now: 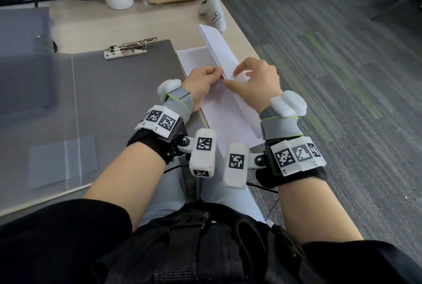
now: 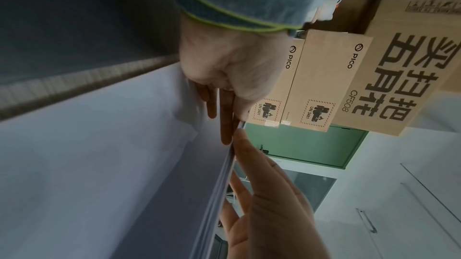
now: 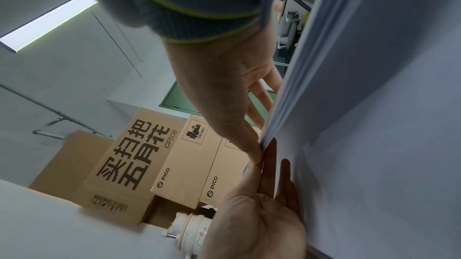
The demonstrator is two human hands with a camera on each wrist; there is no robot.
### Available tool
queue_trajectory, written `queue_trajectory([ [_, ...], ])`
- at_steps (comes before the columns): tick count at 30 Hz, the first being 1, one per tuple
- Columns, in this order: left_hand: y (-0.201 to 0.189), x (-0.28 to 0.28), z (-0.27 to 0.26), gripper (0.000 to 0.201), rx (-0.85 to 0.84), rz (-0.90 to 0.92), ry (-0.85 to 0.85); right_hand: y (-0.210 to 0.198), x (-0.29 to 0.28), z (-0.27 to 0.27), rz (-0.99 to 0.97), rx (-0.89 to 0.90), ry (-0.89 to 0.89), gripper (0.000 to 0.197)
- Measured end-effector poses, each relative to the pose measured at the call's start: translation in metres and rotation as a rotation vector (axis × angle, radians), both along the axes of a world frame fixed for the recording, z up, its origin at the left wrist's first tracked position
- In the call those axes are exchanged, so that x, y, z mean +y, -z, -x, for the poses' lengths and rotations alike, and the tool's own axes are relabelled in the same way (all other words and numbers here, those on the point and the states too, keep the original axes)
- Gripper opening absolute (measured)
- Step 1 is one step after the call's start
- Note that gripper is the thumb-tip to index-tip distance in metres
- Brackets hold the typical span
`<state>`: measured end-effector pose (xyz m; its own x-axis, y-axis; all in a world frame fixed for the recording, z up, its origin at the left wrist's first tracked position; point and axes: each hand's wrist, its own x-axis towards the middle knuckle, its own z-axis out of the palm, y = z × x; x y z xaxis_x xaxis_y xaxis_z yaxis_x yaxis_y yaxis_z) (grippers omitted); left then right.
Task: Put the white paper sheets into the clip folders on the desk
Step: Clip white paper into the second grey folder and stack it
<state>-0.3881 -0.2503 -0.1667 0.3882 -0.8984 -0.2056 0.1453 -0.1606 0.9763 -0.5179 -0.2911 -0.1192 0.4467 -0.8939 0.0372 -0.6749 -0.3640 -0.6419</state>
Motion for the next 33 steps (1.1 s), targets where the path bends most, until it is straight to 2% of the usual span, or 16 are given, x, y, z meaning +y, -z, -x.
queue_trajectory([
  [11,0.001,-0.003,0.002,0.033,0.056,-0.009,-0.017,-0.003,-0.001,0.002,-0.045,-0.051,0.009,0.031],
  [17,0.001,-0.009,0.005,0.027,0.017,-0.049,-0.075,-0.005,-0.001,0.003,-0.052,-0.068,0.011,0.028],
  [21,0.001,-0.01,0.007,0.032,-0.038,-0.077,-0.093,-0.004,-0.005,0.004,-0.063,-0.061,0.018,0.026],
  [25,0.002,-0.011,0.007,0.03,-0.074,-0.083,-0.095,-0.004,-0.012,0.006,-0.01,-0.034,0.091,0.023],
  [28,0.004,-0.011,0.006,0.031,-0.059,-0.079,-0.096,-0.002,-0.021,0.011,0.037,0.055,0.159,0.036],
  [31,0.002,-0.01,0.006,0.033,-0.068,-0.079,-0.1,0.001,-0.02,0.014,0.049,0.316,0.075,0.041],
  [33,0.001,-0.009,0.006,0.034,-0.069,-0.086,-0.095,0.003,-0.015,0.013,0.008,0.41,0.015,0.053],
])
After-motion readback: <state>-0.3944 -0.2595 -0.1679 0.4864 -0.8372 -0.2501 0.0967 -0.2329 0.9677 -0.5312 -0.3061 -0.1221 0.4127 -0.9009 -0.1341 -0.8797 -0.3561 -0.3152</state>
